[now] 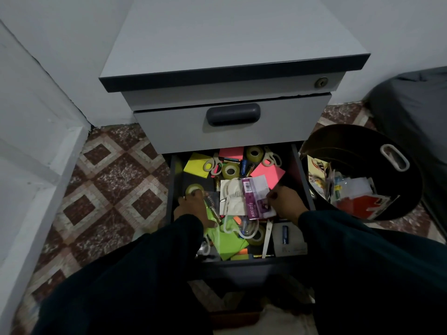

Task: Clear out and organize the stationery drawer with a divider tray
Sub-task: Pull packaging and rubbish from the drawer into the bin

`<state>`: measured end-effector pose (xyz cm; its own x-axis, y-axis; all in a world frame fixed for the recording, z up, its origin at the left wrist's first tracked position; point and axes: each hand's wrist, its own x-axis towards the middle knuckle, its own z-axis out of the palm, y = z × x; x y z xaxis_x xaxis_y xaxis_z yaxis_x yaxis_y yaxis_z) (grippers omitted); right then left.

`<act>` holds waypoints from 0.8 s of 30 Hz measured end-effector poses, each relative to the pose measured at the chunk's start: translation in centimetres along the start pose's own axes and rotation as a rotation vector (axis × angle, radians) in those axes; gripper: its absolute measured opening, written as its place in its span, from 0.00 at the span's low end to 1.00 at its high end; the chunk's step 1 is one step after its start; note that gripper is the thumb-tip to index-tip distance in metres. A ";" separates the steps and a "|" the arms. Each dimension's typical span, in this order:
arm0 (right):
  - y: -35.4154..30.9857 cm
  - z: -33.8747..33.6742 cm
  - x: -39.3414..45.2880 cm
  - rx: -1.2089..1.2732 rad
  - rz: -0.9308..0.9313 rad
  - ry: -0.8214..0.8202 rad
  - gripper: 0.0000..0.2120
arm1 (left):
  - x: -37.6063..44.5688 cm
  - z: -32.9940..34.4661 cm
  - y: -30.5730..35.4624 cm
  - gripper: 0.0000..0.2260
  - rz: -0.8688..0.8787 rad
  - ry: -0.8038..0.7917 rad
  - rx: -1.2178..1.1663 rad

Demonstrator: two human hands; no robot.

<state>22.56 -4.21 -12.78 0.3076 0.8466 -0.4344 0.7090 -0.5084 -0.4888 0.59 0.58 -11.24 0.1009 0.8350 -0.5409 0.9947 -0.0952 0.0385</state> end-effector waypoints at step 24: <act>-2.3 3.8 -2.7 0.672 0.264 -0.107 0.09 | 1.3 -0.7 -0.3 0.22 -0.026 -0.155 -0.718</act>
<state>17.66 -5.89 -13.39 0.3263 0.6799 -0.6567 0.0666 -0.7096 -0.7015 0.43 2.11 -11.40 0.1262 0.7407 -0.6599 0.7696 0.3466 0.5362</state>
